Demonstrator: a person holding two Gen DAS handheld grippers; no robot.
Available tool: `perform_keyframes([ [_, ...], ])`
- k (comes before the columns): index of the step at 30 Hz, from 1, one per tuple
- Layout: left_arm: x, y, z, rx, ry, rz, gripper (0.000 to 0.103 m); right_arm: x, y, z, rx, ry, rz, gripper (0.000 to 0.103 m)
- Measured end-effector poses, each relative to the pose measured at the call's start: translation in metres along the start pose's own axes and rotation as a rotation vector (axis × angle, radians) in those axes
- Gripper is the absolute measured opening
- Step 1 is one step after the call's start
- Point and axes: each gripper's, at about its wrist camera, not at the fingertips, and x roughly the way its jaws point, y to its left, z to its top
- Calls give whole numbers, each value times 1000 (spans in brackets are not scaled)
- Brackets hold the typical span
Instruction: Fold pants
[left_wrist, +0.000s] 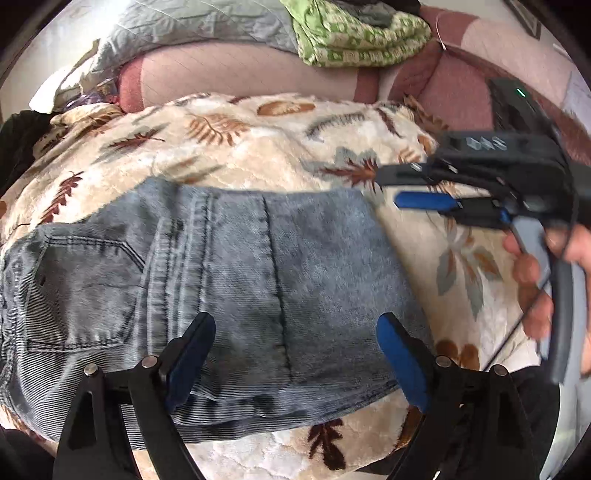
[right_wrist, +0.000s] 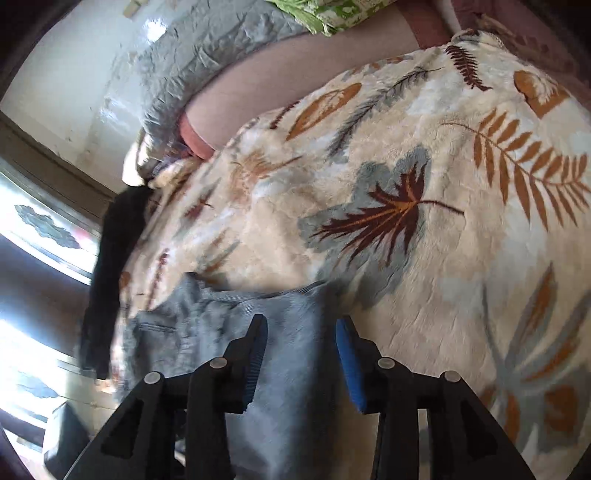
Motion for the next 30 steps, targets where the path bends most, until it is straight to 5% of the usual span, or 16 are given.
perform_keyframes([
  [4,-2,20,5,-21,4,52,89,-11,5,-40,97,48,192,42],
  [8,33,34,0,-21,128,102,89,32,-17,-72,181,174,105,40],
  [11,31,31,-3,11,106,125,89,17,-9,-72,200,110,141,40],
  [16,10,33,-1,-27,43,93,89,0,9,-89,165,73,167,60],
  [19,32,35,-7,20,142,116,89,16,-14,-107,219,119,162,59],
  [25,8,39,-4,18,35,103,89,-11,5,-64,200,35,210,59],
  [28,23,43,-7,5,96,128,89,7,9,-33,210,63,265,60],
  [30,29,48,-12,-22,102,123,89,30,5,-18,198,96,217,60],
])
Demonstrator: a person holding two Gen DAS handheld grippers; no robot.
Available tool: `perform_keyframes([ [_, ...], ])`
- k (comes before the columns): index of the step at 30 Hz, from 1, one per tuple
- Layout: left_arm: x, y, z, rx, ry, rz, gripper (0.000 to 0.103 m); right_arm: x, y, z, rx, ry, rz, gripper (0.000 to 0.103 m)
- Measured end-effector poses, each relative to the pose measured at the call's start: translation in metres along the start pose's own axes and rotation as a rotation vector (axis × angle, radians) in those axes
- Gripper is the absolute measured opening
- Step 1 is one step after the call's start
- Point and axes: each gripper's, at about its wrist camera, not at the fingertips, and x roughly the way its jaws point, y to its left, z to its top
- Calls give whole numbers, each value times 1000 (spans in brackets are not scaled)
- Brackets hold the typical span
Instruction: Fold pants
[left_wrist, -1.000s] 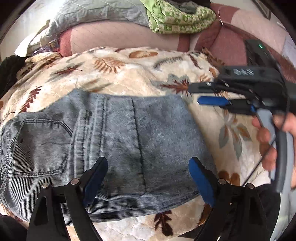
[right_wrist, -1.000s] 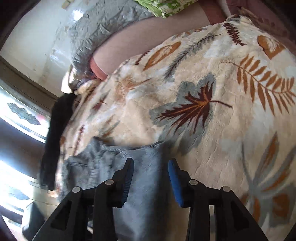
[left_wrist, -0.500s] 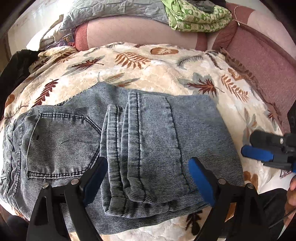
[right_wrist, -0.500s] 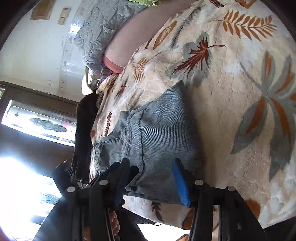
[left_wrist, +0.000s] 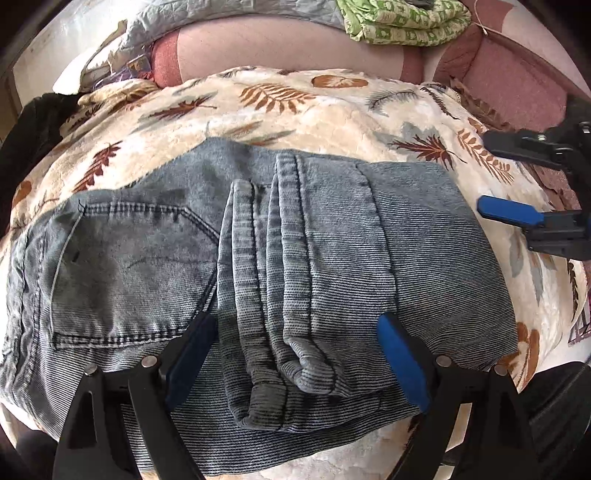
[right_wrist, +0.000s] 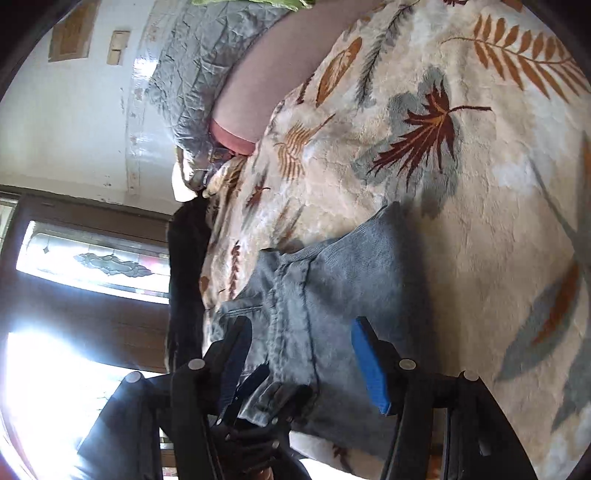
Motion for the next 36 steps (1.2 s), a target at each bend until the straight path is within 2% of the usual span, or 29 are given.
perform_keyframes([
  [2,-1,-2,-1,15,-6,6,89,25,-26,9,56,64,-115,61],
  [4,-2,-2,1,19,2,4,89,22,-39,8,117,29,-42,59],
  [8,-13,4,2,-11,-26,-10,89,-6,-19,-7,30,-11,-21,60],
  [10,-17,5,0,-15,-58,-9,89,-15,-18,-23,21,-18,-4,61],
  [11,-14,5,-1,-8,-49,-15,89,-16,-19,-32,19,-12,4,61],
  [13,1,2,-1,8,8,-11,89,-4,-29,-45,21,32,-66,64],
  [16,-8,-4,1,32,-25,-4,89,-8,-30,-48,37,9,-54,64],
  [20,-31,3,-4,9,-90,-25,89,-25,-3,-67,-38,-31,-2,64],
  [21,-32,6,-5,-2,-87,-25,89,-24,-2,-75,-53,-26,1,68],
  [22,-33,11,-7,-17,-77,-30,89,-18,-5,-82,-61,-8,-33,73],
  [23,-33,16,-10,-37,-68,-38,89,-9,-14,-88,-56,21,-79,73],
  [26,-48,35,-18,-111,-85,-59,89,-13,-20,-91,-26,-17,-39,72],
  [30,-92,80,-33,-259,-217,-97,89,-33,2,-96,-118,-106,-13,72],
  [33,-115,134,-48,-462,-296,-94,89,-27,6,-107,-165,-98,40,72],
  [36,-119,190,-66,-699,-314,-93,89,-12,2,-116,-159,-73,108,72],
])
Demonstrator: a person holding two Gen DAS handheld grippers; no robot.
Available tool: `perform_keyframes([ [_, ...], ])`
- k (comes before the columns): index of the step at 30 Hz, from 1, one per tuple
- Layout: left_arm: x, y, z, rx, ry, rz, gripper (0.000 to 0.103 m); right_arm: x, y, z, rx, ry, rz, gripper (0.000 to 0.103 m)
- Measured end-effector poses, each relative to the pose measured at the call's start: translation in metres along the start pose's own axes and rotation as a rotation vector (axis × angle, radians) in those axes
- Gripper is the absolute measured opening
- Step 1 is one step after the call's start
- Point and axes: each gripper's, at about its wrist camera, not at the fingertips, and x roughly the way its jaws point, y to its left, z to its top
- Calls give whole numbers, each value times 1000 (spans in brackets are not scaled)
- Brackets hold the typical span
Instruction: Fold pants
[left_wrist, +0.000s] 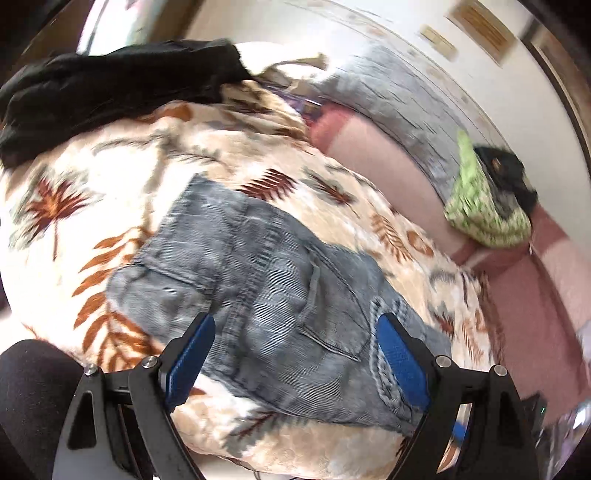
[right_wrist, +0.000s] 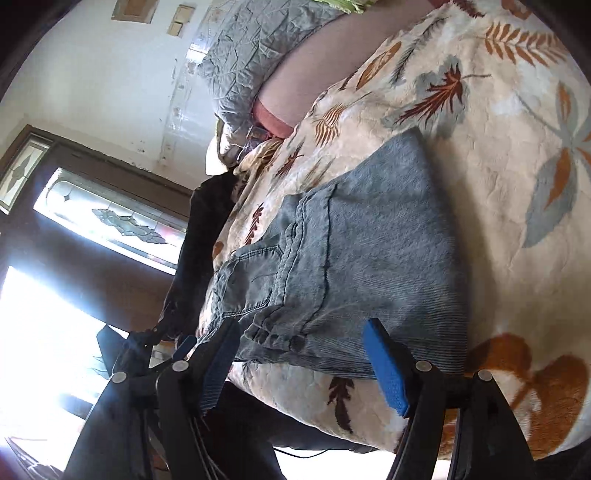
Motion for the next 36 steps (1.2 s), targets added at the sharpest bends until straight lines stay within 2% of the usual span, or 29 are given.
perform_keyframes([
  [3,3,33,10,-114,22,7,89,5,6,1,-11,2,46,72],
  [11,8,72,3,-340,62,-102,89,3,1,6,29,-32,84,72],
  [16,23,80,1,-373,99,-118,89,3,4,5,19,-34,88,72],
  [24,40,94,6,-414,103,-119,88,1,1,4,18,-39,65,72],
  [26,39,91,9,-385,96,-102,70,2,3,4,11,-38,62,72],
  [27,40,90,11,-361,99,-83,50,4,5,4,11,-30,59,72],
  [28,41,88,12,-335,98,-59,37,6,8,4,19,-16,64,72],
  [31,43,89,12,-296,89,-44,29,21,26,9,40,36,134,72],
  [34,43,89,12,-284,82,-49,26,53,53,20,72,99,144,73],
  [36,42,91,12,-285,80,-60,26,88,70,30,103,177,110,74],
])
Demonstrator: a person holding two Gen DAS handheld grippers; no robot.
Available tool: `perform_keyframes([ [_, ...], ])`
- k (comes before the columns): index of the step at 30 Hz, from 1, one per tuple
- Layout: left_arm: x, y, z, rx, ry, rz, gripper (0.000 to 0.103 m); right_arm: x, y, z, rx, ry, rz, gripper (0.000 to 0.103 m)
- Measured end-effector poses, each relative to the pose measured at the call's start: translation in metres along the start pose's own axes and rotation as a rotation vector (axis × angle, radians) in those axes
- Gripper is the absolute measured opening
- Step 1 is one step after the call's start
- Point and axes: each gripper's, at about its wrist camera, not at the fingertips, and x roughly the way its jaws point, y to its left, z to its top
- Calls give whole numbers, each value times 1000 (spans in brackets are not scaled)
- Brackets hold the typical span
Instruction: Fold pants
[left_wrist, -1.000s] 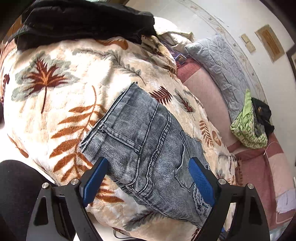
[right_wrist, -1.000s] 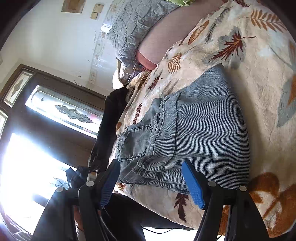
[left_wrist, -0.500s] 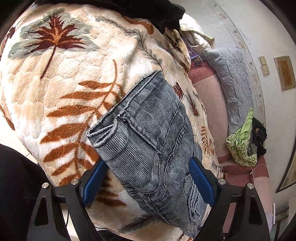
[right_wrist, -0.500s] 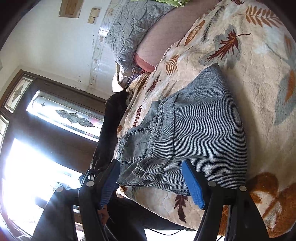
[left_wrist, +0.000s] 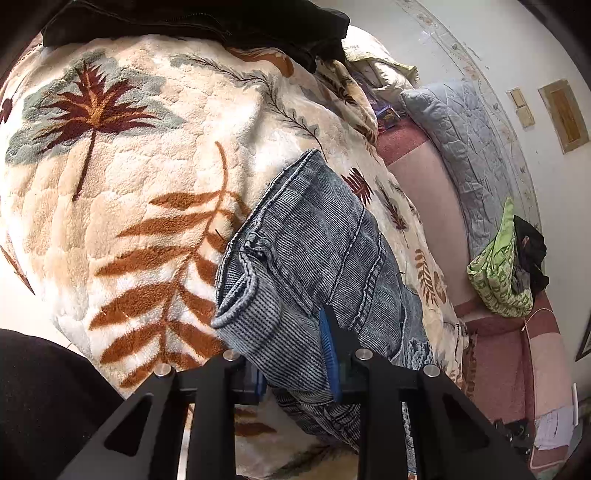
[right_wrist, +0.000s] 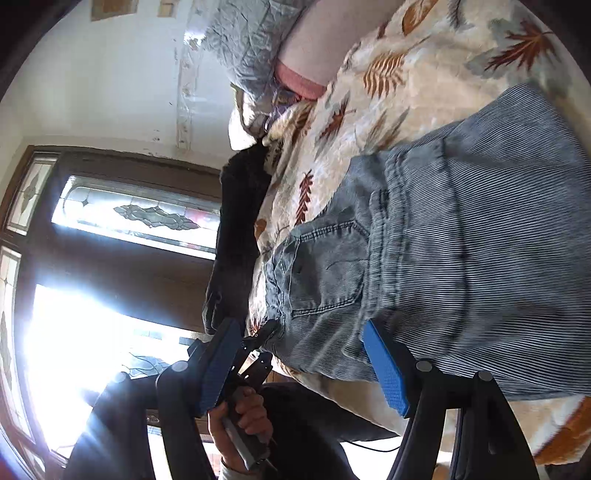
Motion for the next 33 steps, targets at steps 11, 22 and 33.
perform_keyframes([
  [11,0,7,-4,25,-5,-23,26,145,14,34,70,235,-233,74],
  [22,-1,-3,-5,62,-23,18,26,130,19,28,96,235,-205,75],
  [33,0,-15,-11,134,-56,106,26,114,34,21,36,232,-122,78],
])
